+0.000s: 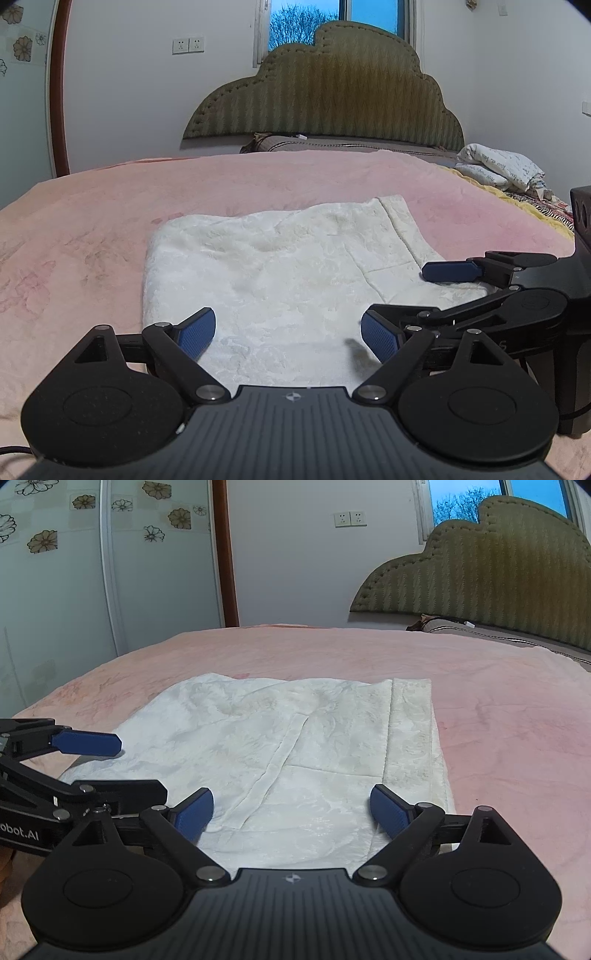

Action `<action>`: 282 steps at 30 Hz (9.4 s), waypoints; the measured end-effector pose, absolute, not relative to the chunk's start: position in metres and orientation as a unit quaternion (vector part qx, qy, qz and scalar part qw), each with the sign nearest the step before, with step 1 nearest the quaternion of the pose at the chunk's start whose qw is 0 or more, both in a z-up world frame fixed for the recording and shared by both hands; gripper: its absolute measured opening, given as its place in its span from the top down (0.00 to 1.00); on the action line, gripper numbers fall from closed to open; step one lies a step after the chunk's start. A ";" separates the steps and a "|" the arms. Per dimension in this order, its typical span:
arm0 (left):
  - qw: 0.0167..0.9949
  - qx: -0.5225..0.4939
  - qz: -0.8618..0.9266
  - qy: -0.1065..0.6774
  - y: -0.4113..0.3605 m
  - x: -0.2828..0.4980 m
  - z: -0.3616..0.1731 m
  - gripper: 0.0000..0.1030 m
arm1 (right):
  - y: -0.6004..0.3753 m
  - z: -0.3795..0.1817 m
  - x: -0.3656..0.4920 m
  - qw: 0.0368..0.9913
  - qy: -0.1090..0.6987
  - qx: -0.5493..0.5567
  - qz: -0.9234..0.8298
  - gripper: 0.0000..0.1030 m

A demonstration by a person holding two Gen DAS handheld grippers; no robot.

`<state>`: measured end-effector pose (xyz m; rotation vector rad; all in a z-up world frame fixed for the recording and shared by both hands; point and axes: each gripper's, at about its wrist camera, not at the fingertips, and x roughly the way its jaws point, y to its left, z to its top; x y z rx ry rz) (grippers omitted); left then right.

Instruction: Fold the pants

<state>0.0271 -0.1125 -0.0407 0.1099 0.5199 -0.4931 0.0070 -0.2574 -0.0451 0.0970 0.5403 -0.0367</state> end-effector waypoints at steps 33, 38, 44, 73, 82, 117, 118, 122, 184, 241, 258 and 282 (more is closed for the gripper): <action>0.815 -0.258 -0.323 0.407 0.017 0.129 -0.050 0.12 | -0.384 -0.049 -0.005 0.912 0.316 0.261 -0.007 0.00; 0.788 -0.262 -0.356 0.428 0.009 0.138 -0.065 0.10 | -0.400 -0.058 -0.008 0.899 0.304 0.312 0.037 0.00; 0.762 -0.282 -0.379 0.442 0.005 0.151 -0.068 0.06 | -0.394 -0.059 0.013 0.884 0.316 0.325 0.114 0.00; 0.828 -0.168 -0.354 0.400 -0.027 0.140 -0.057 0.82 | -0.390 -0.070 0.038 0.879 0.308 0.342 0.129 0.67; 0.884 -0.077 -0.347 0.304 -0.040 0.118 -0.017 0.87 | -0.372 -0.027 0.036 0.908 0.262 0.295 0.141 0.76; 0.951 0.093 -0.096 0.278 -0.037 0.142 -0.002 0.25 | -0.269 -0.020 0.103 0.959 0.261 0.071 0.086 0.42; 0.950 0.117 -0.088 0.277 -0.043 0.142 -0.007 0.25 | -0.266 -0.027 0.108 0.954 0.277 0.072 0.087 0.42; 0.951 0.122 -0.071 0.274 -0.044 0.136 -0.005 0.24 | -0.265 -0.036 0.113 0.950 0.292 0.103 0.045 0.42; 0.932 0.036 -0.062 0.356 -0.061 0.057 -0.030 0.01 | -0.197 -0.053 0.043 0.939 0.333 0.079 -0.029 0.02; 0.939 0.034 -0.062 0.336 -0.060 0.047 -0.038 0.00 | -0.242 0.040 -0.024 0.820 0.175 0.495 0.227 0.00; 0.939 0.033 -0.062 0.336 -0.060 0.047 -0.038 0.00 | -0.243 0.008 0.017 0.944 0.204 0.231 -0.121 0.00; 0.939 0.033 -0.062 0.336 -0.060 0.047 -0.038 0.00 | -0.205 -0.064 0.053 0.941 0.309 0.064 -0.123 0.00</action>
